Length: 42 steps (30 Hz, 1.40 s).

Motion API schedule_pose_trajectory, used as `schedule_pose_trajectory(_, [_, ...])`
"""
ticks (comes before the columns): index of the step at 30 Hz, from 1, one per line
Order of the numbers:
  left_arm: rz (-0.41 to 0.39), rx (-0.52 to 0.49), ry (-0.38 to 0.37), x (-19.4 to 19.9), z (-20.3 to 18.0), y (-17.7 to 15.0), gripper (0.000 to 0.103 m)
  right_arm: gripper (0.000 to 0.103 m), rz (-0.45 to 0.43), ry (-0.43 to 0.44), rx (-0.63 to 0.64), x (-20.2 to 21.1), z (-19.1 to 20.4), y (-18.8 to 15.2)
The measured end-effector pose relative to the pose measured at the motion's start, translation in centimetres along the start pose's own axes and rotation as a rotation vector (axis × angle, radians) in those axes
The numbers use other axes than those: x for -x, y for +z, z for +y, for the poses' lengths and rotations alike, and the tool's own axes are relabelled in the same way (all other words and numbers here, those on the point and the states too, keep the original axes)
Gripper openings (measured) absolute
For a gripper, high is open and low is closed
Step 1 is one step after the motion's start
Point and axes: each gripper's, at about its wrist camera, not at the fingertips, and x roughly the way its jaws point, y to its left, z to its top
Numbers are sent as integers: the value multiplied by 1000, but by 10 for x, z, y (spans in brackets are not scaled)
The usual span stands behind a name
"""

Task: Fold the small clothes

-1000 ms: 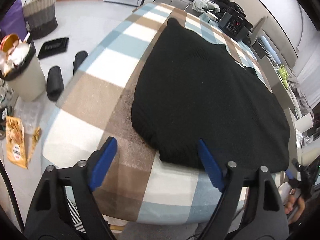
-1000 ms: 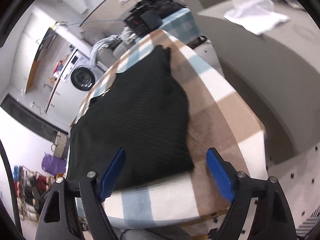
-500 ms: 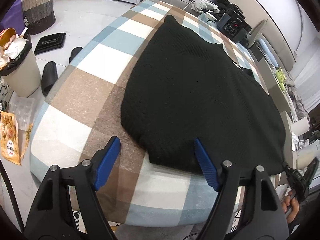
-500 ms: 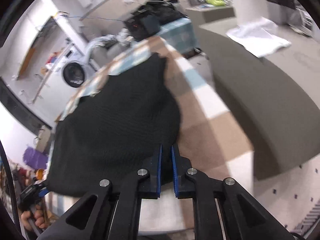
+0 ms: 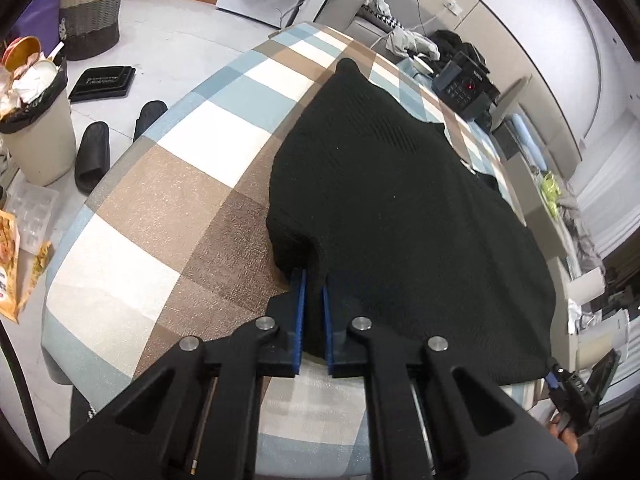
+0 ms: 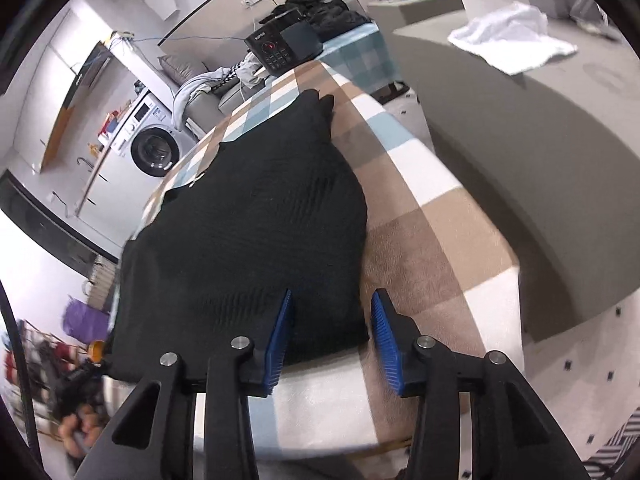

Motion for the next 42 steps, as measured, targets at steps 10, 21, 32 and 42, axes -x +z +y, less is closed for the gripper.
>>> schedule_pose_trajectory(10, [-39, -12, 8, 25, 7, -10, 3, 7, -44, -1, 102, 2, 16, 6])
schedule_pose_trajectory(21, [-6, 58, -28, 33, 18, -22, 50, 49, 22, 63, -110, 6, -16, -2])
schedule_pose_trajectory(32, [37, 48, -71, 12, 8, -19, 53, 49, 31, 169, -168, 2, -12, -18])
schedule_pose_trajectory(42, [-52, 2, -6, -15, -17, -5, 10, 27, -68, 28, -141, -19, 2, 4])
